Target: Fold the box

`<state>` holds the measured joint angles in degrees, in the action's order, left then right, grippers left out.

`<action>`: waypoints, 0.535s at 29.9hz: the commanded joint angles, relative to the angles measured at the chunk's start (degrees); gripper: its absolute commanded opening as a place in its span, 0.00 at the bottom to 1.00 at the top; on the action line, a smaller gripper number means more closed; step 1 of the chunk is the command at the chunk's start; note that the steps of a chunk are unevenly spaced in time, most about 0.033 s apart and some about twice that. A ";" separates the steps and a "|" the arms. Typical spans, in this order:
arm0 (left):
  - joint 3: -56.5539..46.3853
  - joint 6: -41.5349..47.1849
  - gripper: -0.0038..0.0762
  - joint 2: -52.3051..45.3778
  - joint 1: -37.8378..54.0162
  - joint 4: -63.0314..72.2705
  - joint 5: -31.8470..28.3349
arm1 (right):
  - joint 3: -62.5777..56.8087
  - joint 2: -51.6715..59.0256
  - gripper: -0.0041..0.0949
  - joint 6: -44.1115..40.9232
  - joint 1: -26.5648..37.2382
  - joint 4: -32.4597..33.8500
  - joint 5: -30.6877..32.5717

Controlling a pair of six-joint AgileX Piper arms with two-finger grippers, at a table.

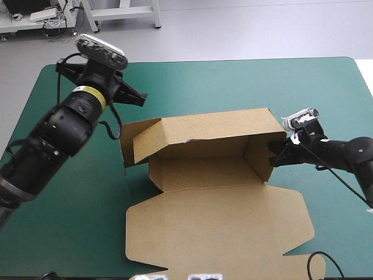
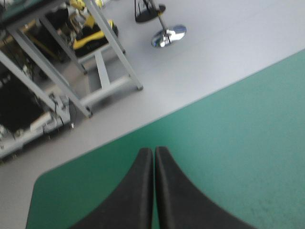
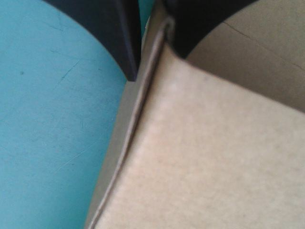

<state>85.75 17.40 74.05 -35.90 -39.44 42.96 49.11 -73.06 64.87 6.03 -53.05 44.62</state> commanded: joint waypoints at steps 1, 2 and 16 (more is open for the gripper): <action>2.34 -15.17 0.05 -1.89 11.26 21.54 -1.14 | 3.31 0.95 0.04 -1.76 -0.19 0.59 3.81; 2.34 -19.69 0.05 -1.89 15.18 26.86 -0.43 | 4.04 0.95 0.04 -2.77 -0.30 0.59 3.80; -6.68 -41.56 0.05 -1.78 57.15 73.00 13.44 | 24.35 -1.17 0.04 -37.15 -9.46 19.63 13.60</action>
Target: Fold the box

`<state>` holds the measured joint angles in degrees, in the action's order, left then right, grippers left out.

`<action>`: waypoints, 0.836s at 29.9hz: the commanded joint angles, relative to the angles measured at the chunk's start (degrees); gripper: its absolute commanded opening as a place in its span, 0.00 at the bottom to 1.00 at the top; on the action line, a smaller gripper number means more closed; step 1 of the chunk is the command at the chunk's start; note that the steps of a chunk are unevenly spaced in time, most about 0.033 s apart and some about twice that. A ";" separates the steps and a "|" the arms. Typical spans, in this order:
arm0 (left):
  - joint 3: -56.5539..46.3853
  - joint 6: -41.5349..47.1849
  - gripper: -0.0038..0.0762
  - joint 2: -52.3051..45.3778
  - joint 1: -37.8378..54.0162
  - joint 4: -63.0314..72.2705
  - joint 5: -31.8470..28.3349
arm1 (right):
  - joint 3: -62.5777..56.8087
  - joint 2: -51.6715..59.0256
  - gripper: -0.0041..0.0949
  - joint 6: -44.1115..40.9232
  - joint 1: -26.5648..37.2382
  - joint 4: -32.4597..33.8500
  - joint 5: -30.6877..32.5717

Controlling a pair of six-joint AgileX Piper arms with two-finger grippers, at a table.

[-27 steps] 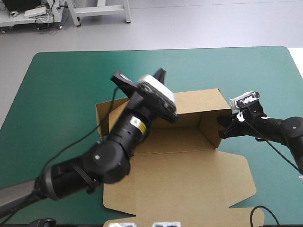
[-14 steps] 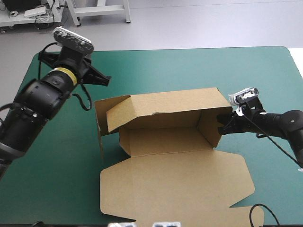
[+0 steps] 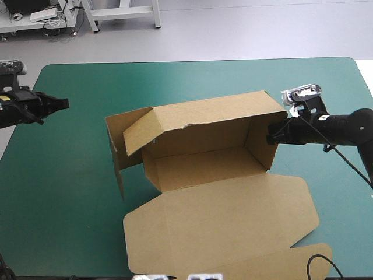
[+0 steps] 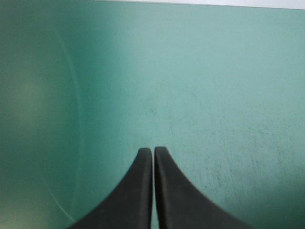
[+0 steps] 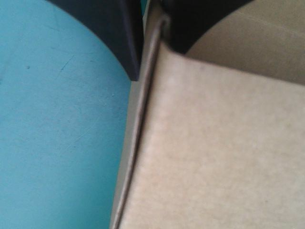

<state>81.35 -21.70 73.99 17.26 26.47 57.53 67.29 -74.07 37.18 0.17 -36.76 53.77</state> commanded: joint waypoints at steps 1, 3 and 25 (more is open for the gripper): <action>-4.01 -3.33 0.04 -1.72 5.22 7.97 -1.01 | 8.47 -1.43 0.04 -13.66 -5.38 6.13 5.97; -7.28 -3.57 0.04 -1.72 6.59 8.21 -1.22 | 12.55 -4.39 0.04 -20.11 -8.51 11.26 9.04; -19.31 -6.30 0.04 -1.72 6.77 8.36 -4.91 | 34.34 -36.49 0.20 -26.76 -15.35 17.63 4.85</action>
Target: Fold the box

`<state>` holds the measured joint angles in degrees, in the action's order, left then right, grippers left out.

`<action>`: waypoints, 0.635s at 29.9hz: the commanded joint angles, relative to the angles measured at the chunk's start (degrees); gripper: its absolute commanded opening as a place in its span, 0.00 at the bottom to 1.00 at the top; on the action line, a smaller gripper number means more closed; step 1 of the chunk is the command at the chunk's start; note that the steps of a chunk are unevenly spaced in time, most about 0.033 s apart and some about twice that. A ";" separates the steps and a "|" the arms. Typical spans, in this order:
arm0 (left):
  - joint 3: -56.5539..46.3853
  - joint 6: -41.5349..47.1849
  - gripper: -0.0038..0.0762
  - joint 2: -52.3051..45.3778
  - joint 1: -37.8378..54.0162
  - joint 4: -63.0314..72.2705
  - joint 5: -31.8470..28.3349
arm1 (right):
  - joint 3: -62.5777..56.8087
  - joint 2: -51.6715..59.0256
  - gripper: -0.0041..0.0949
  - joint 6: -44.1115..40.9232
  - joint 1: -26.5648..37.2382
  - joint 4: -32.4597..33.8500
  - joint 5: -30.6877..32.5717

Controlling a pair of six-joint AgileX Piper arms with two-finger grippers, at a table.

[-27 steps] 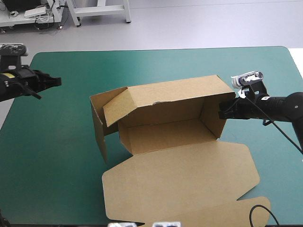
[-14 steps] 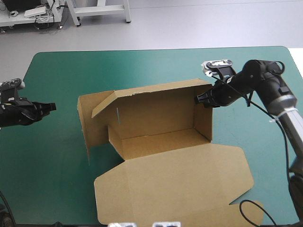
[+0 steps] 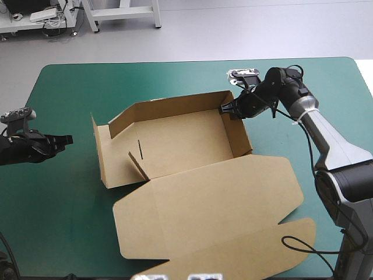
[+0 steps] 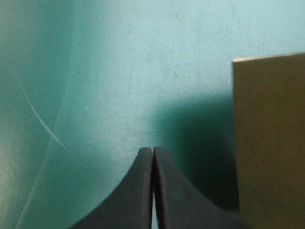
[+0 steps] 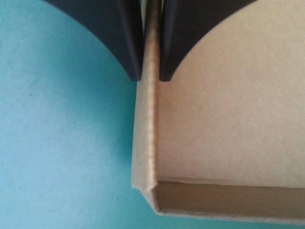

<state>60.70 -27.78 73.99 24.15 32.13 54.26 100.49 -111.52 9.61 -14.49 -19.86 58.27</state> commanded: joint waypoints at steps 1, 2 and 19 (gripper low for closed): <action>1.34 -0.34 0.04 -1.72 -0.13 2.70 -1.90 | 1.26 0.54 0.26 0.69 -0.97 2.77 0.34; 1.34 -0.34 0.04 -1.72 -0.13 2.70 -1.91 | 1.26 0.42 0.32 0.69 -1.42 4.98 0.34; 1.34 -1.66 0.04 -1.72 -0.13 2.60 -0.76 | 27.89 3.49 0.46 -5.08 -2.51 13.63 13.32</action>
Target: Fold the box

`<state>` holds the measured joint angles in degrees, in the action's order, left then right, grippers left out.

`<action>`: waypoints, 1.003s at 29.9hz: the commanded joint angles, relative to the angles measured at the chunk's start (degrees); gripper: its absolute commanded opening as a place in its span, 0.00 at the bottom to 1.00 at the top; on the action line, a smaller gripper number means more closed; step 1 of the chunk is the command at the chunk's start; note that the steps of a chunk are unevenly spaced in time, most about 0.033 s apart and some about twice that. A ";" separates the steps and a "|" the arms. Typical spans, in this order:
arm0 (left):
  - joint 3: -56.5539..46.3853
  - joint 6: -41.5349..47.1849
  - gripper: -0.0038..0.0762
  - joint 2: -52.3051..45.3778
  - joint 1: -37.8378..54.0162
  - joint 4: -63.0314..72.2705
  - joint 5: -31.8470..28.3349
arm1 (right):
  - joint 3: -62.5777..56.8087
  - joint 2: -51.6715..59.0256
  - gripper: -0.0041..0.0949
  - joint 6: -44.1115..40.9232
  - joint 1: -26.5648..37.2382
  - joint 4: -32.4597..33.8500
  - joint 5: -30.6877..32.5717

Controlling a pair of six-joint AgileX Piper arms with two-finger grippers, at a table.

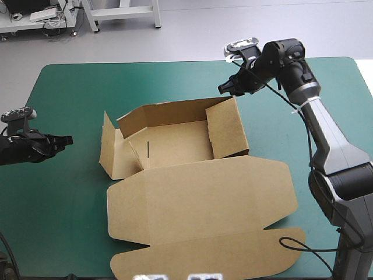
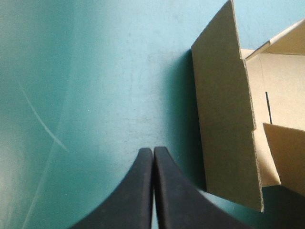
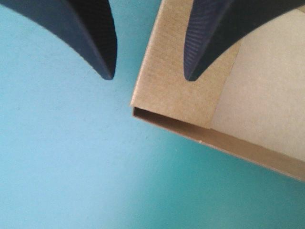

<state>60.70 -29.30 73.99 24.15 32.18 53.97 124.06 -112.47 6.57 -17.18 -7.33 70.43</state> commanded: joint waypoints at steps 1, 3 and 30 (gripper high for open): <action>1.34 -0.41 0.04 -1.72 -0.13 2.55 -0.22 | 4.56 4.93 0.45 -2.03 0.19 0.94 1.16; 1.34 -0.55 0.04 -1.72 -0.13 2.55 -0.33 | 4.44 5.84 0.42 -2.14 0.19 0.78 1.16; 1.34 -0.68 0.04 -1.65 -0.13 2.95 2.85 | -14.67 -3.57 0.31 2.27 0.19 -7.82 1.11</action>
<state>60.70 -29.90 73.99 24.15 32.33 57.68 108.65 -117.58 6.66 -17.12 -12.21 70.49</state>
